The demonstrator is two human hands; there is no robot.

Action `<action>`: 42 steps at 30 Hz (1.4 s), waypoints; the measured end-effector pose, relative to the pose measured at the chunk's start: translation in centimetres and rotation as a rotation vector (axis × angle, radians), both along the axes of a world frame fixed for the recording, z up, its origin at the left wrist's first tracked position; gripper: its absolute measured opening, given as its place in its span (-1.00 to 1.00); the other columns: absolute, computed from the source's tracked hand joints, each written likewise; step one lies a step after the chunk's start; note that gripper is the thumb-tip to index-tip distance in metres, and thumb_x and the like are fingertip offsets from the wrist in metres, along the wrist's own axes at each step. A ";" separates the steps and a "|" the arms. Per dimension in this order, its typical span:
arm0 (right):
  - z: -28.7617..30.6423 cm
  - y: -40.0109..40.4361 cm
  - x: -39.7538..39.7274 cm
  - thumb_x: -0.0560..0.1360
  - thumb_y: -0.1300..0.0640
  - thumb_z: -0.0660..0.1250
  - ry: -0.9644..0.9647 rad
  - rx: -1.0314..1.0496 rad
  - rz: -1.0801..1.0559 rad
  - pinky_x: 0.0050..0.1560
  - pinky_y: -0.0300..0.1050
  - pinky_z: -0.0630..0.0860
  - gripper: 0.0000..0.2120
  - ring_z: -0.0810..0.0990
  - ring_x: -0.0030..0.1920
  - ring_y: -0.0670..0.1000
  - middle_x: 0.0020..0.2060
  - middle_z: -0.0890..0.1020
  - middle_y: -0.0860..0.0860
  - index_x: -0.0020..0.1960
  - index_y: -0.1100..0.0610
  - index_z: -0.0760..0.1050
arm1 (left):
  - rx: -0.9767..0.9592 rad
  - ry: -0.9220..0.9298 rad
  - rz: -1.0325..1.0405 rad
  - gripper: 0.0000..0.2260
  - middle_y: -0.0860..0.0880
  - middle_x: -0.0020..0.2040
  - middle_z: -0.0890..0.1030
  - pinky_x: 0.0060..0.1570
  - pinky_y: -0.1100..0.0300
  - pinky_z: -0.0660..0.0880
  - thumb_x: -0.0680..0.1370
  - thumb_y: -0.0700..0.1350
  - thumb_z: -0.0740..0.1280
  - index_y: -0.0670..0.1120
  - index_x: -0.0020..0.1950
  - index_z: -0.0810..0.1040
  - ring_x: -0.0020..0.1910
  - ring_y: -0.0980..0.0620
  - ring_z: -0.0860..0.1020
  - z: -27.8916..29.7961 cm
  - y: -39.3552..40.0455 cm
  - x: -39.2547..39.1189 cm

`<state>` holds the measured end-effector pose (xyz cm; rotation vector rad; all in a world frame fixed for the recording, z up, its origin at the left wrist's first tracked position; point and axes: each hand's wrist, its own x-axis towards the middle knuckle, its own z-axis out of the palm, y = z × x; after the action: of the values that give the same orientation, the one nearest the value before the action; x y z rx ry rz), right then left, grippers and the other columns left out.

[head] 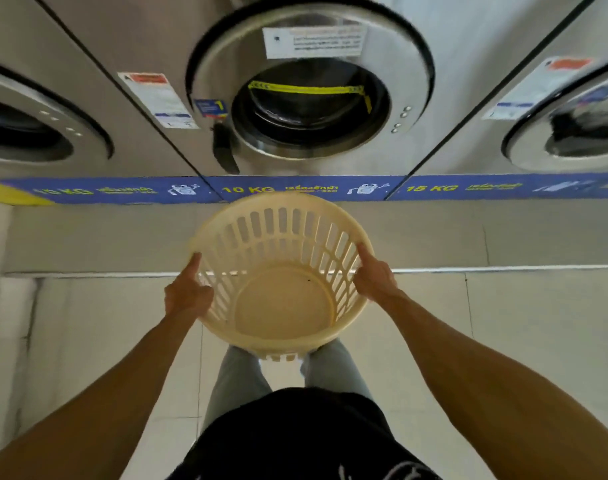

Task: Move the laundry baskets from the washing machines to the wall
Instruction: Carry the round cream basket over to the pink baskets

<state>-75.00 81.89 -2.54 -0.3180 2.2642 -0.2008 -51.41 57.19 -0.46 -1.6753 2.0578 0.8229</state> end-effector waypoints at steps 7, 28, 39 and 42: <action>3.5 -5.4 3.6 0.56 0.25 0.20 0.033 -0.028 0.272 -0.07 0.03 0.54 -0.27 0.64 0.09 0.31 0.15 0.60 0.28 0.63 -0.15 0.05 | 0.045 0.151 0.333 -0.35 -0.17 0.34 0.50 0.02 -0.02 0.61 0.53 -0.19 0.29 0.20 0.54 0.14 0.11 -0.24 0.58 1.9 2.8 10.4; 7.0 -23.9 38.6 0.56 0.09 0.18 0.111 -0.122 1.081 0.27 0.08 0.47 -0.29 0.53 0.29 0.29 0.33 0.47 0.26 0.62 -0.24 -0.01 | -0.080 0.333 1.169 -0.22 -0.11 -0.03 0.54 -0.15 -0.09 0.65 0.42 -0.32 0.21 0.28 0.52 0.11 -0.15 -0.15 0.64 4.4 12.4 48.3; 7.6 -33.7 55.9 0.57 0.08 0.15 0.171 -0.249 1.439 0.16 0.09 0.53 -0.29 0.57 0.19 0.30 0.31 0.48 0.28 0.64 -0.20 -0.05 | -0.293 0.299 1.432 -0.21 -0.13 0.10 0.60 -0.17 -0.08 0.66 0.43 -0.35 0.23 0.28 0.51 0.11 -0.12 -0.14 0.63 3.9 11.7 60.8; 6.5 -36.9 59.2 0.59 0.07 0.12 0.146 -0.242 1.489 0.11 0.10 0.56 -0.30 0.59 0.16 0.28 0.33 0.46 0.27 0.63 -0.21 -0.10 | -0.322 0.259 1.466 -0.24 -0.14 0.05 0.61 -0.15 -0.08 0.65 0.45 -0.36 0.25 0.23 0.52 0.17 -0.12 -0.14 0.63 3.2 9.4 63.5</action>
<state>-15.81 45.04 3.96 -2.0105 1.5739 0.3461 12.06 66.61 2.78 -3.3668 0.7318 1.0941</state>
